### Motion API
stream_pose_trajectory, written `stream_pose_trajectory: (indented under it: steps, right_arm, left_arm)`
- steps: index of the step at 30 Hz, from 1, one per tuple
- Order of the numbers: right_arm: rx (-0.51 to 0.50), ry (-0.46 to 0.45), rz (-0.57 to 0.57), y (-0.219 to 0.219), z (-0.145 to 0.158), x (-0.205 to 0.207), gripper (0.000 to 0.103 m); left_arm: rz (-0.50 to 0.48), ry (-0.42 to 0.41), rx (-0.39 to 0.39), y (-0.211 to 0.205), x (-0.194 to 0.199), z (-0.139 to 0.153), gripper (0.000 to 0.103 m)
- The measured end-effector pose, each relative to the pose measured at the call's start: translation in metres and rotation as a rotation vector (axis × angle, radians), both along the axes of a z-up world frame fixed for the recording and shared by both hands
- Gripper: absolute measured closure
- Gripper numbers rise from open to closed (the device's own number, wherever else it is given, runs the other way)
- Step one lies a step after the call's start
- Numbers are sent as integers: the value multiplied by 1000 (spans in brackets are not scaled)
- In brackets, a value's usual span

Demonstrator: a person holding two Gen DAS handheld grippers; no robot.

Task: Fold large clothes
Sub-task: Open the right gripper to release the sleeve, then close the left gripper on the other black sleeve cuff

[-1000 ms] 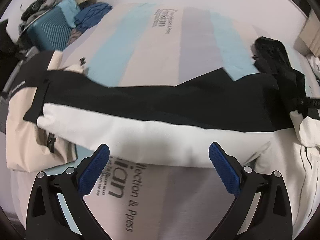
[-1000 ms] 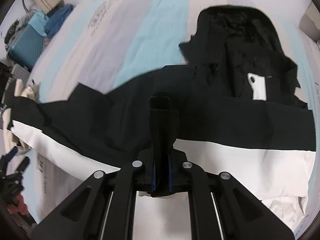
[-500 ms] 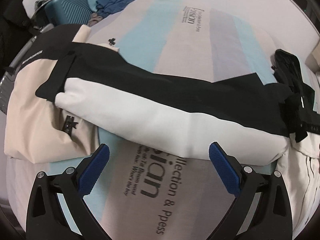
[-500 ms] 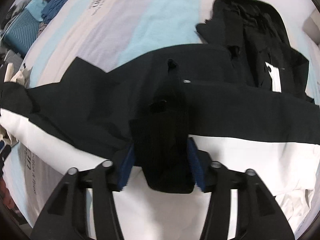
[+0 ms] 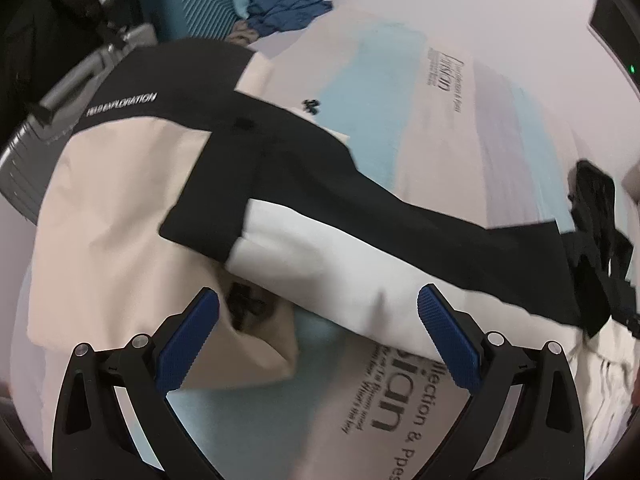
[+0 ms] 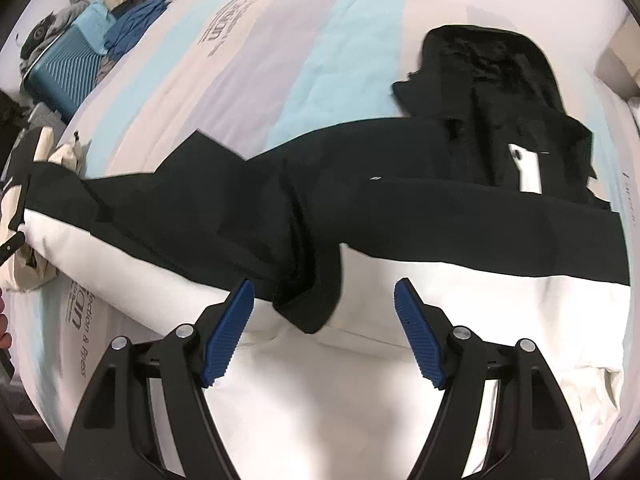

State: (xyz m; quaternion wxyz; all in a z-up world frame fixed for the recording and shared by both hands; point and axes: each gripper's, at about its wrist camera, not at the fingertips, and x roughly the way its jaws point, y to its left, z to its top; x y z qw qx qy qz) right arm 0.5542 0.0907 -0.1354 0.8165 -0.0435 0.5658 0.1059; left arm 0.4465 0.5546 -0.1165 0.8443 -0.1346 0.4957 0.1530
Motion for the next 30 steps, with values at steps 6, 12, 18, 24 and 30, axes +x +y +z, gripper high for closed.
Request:
stream_pose_trajectory:
  steps: [6,12,18,24,30]
  right_arm:
    - [2,-29,-23,-10,11,5,33]
    - [14,-36,-36,-15,11,8,33]
    - [25,-20,-39,-18,5,-1,33]
    - [28,-22,-37,-24,5,-7,33]
    - [24,-27,-41,-34,6,-11,33]
  left_arm:
    - [81,18,-15,36,7,-8,27]
    - [74,41,-17,44,14,-17,27]
    - [114,71,18,46,22,-20,56]
    - [130,76,56,49,17,-14,78]
    - [107,46,109,39,18,3,86]
